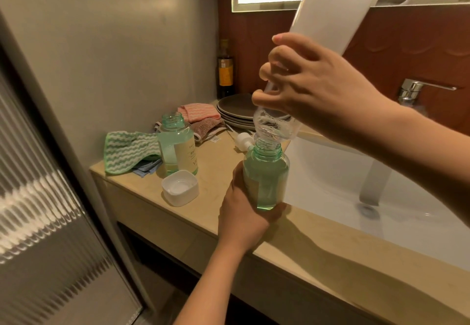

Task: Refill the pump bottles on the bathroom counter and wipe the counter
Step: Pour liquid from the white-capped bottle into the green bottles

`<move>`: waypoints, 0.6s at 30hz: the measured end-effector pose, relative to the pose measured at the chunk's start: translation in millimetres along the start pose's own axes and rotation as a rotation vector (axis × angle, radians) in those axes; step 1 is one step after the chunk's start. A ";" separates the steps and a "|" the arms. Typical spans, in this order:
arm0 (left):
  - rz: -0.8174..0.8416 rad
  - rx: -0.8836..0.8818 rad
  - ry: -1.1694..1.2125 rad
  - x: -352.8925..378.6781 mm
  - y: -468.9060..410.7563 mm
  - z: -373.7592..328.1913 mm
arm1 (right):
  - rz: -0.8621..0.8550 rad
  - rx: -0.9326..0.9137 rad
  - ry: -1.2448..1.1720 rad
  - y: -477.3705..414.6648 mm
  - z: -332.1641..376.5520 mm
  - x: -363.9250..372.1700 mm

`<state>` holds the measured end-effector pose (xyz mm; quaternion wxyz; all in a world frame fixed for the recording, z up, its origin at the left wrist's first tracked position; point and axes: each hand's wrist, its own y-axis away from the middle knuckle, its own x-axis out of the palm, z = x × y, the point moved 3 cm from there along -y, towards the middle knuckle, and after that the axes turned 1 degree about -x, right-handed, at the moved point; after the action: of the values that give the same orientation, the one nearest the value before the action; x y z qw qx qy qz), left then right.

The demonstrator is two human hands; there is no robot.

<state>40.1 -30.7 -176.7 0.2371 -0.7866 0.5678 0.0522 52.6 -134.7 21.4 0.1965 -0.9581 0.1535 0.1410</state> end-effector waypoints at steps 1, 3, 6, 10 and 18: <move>0.002 -0.001 0.000 0.3 -0.2 0.4 | 0.000 0.004 0.002 0.3 -0.1 0.6; 0.007 -0.003 -0.003 0.7 -0.3 1.0 | -0.004 0.010 -0.010 0.4 -0.1 1.5; 0.010 0.001 -0.008 0.6 -0.6 1.3 | 0.001 0.017 -0.031 0.6 0.2 2.0; 0.023 0.007 -0.008 0.6 -2.4 2.5 | 0.014 0.027 -0.033 1.3 1.0 3.3; 0.038 -0.001 0.009 2.7 -3.3 5.1 | 0.003 0.024 -0.037 2.1 2.0 4.3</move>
<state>45.1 -30.0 -181.0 0.2332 -0.7761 0.5834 0.0536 55.4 -136.7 17.6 0.2104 -0.9527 0.1530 0.1572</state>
